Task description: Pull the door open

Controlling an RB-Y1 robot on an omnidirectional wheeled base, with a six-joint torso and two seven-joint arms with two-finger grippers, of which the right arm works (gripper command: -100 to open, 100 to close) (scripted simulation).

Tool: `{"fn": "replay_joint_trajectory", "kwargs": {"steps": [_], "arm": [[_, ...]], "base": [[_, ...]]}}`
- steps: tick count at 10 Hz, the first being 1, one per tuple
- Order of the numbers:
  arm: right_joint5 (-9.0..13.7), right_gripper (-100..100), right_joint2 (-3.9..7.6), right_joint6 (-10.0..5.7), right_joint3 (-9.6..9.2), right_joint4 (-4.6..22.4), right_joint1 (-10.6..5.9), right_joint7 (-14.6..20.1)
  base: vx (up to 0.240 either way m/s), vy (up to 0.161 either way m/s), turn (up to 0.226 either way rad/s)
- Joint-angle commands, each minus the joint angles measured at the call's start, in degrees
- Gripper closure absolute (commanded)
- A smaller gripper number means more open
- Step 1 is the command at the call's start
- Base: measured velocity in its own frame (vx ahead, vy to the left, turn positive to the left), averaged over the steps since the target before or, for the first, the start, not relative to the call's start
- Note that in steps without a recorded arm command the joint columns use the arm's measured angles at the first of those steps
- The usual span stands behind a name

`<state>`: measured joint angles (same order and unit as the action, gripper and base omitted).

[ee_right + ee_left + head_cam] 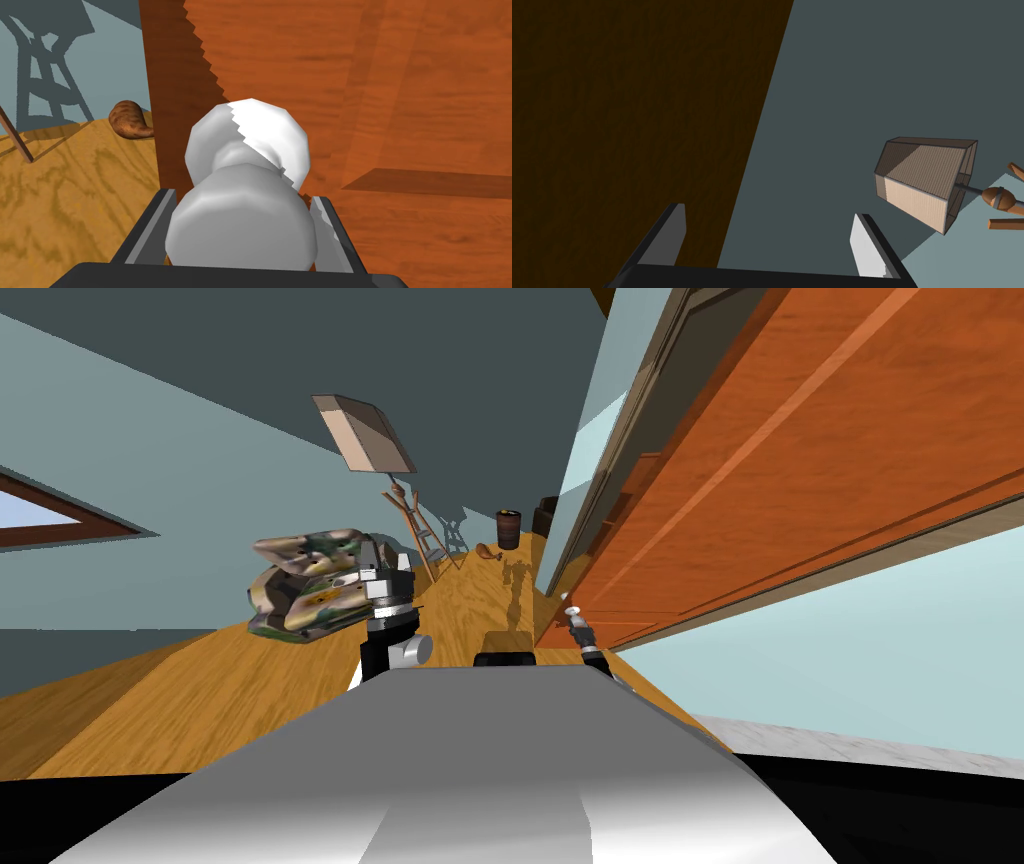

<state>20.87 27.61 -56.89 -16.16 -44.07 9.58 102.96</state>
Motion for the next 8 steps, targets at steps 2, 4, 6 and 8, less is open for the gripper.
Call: {"fn": "replay_joint_trajectory", "kwargs": {"steps": [2,4,6,8], "arm": [[-0.6,100,0.56,-1.62,-0.73,0.6,0.32,1.0],[-1.1,100,1.25,-3.15,-1.35,1.3,0.63,2.0],[-1.6,100,1.94,-4.69,-1.98,2.0,0.94,3.1],[-2.0,100,2.52,-5.98,-2.51,2.5,1.2,3.9]], "base": [[-0.173,-0.066,0.11],[-0.186,-0.047,0.124],[-0.222,-0.069,0.139],[-0.199,-0.075,0.119]]}}
